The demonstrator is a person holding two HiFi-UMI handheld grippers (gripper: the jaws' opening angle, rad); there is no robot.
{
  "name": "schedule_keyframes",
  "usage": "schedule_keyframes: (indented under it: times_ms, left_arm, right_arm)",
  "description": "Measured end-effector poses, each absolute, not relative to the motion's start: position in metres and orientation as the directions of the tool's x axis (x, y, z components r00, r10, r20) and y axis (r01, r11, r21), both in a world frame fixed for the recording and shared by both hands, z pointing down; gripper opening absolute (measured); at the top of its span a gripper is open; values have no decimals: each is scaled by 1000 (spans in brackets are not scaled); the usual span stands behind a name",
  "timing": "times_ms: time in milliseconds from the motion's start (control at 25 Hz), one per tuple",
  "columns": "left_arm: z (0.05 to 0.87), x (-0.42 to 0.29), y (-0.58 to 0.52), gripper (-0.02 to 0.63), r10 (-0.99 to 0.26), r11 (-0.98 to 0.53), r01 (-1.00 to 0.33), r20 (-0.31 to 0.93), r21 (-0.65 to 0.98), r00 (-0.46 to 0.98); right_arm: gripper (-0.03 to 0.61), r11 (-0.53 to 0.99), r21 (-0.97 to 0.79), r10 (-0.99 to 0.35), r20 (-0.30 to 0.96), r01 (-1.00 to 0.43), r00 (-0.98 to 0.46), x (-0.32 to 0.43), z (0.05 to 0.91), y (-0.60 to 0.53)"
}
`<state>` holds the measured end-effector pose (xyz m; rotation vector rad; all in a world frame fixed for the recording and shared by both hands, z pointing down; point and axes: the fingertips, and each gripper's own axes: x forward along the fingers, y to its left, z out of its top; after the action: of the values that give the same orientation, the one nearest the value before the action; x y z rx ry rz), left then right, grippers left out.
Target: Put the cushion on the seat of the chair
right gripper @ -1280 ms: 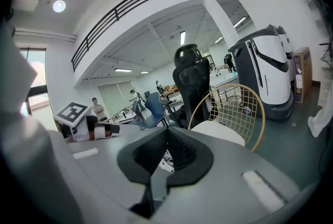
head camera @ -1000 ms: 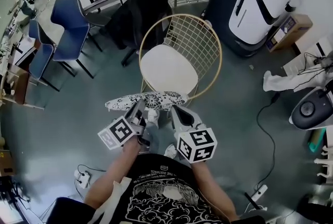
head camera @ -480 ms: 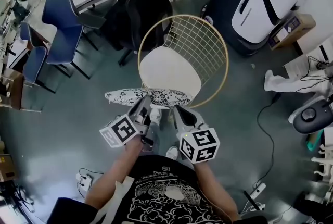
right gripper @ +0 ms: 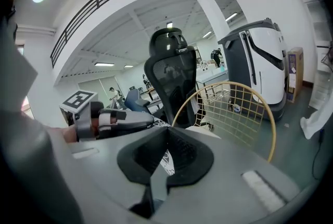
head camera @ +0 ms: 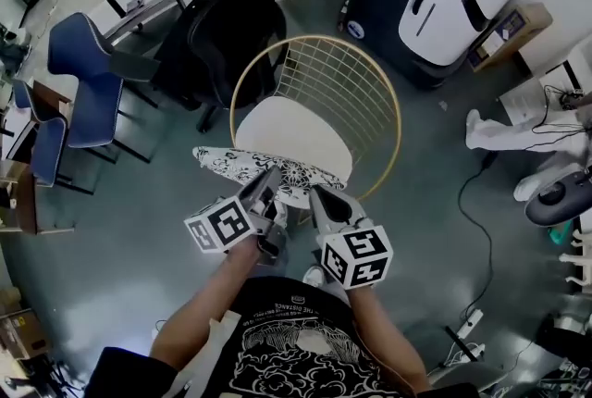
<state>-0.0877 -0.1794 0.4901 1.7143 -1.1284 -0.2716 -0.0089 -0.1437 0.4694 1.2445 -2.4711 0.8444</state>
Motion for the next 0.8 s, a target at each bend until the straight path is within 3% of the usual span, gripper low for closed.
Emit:
schedule_keyframes:
  times_ms: [800]
  left_arm:
    - [573, -26, -271, 25, -510, -89, -480, 374, 873, 775]
  right_arm:
    - [-2, 230, -354, -717, 569, -907, -403, 7, 529, -225]
